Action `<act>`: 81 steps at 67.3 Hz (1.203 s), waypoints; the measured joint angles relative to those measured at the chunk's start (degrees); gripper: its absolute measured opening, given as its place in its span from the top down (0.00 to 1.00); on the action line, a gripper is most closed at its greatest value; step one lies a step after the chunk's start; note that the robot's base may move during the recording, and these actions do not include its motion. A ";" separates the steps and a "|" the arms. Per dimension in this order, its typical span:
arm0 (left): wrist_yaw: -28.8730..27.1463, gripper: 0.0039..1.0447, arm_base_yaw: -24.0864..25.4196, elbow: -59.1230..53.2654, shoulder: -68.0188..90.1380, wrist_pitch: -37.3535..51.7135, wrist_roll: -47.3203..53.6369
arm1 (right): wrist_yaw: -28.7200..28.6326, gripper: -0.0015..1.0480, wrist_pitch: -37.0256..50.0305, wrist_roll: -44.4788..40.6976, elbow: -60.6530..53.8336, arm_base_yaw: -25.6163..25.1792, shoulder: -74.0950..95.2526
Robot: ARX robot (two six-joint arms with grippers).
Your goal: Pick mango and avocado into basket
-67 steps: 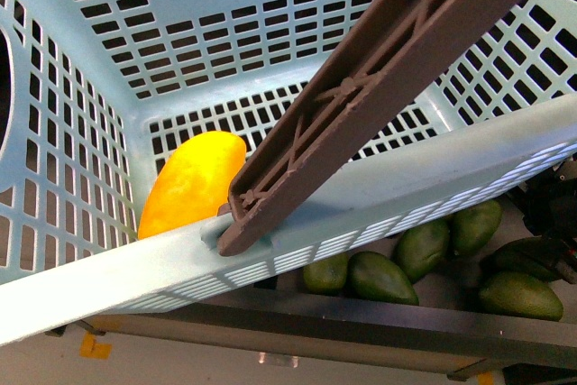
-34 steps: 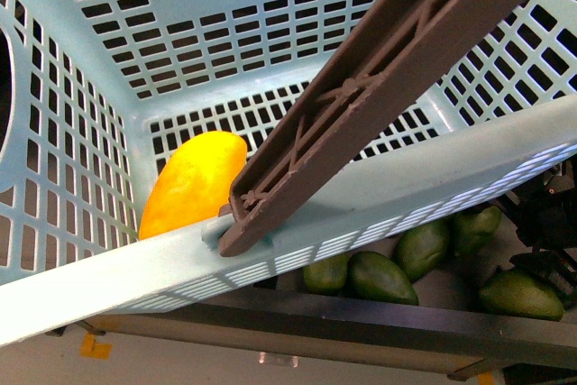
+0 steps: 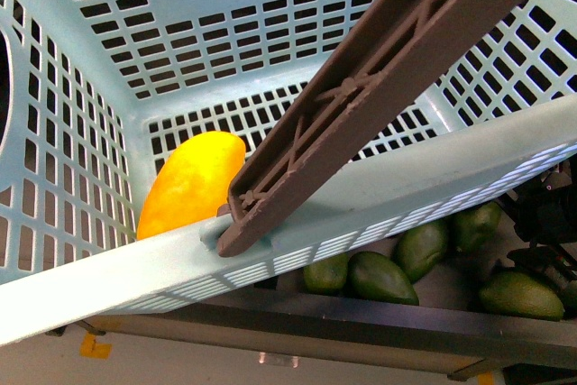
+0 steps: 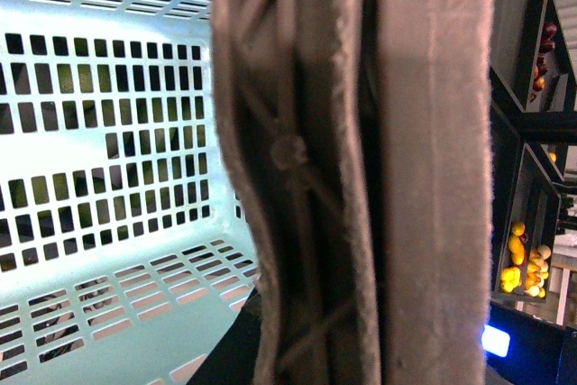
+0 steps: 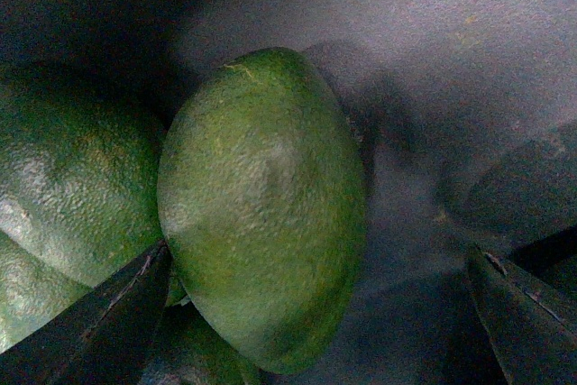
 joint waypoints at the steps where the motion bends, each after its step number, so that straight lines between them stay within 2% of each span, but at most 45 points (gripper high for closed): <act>1: -0.02 0.87 0.00 0.00 0.00 0.00 0.02 | 0.02 0.08 -0.07 0.00 0.11 -0.02 0.13; 35: -0.04 0.87 0.00 0.00 0.00 0.00 0.02 | 1.18 0.08 -1.75 -0.15 2.73 -0.72 2.29; 40: -0.04 0.87 0.00 0.00 0.00 0.00 0.02 | 1.20 0.15 -1.75 -0.11 2.80 -0.90 2.29; 57: -0.02 0.87 0.00 0.00 0.00 0.00 0.02 | 1.07 0.47 -1.57 0.07 2.84 -2.49 2.40; 81: -0.02 0.87 0.00 0.00 0.00 0.00 0.02 | 1.03 0.49 -1.44 -0.02 1.86 -5.68 0.90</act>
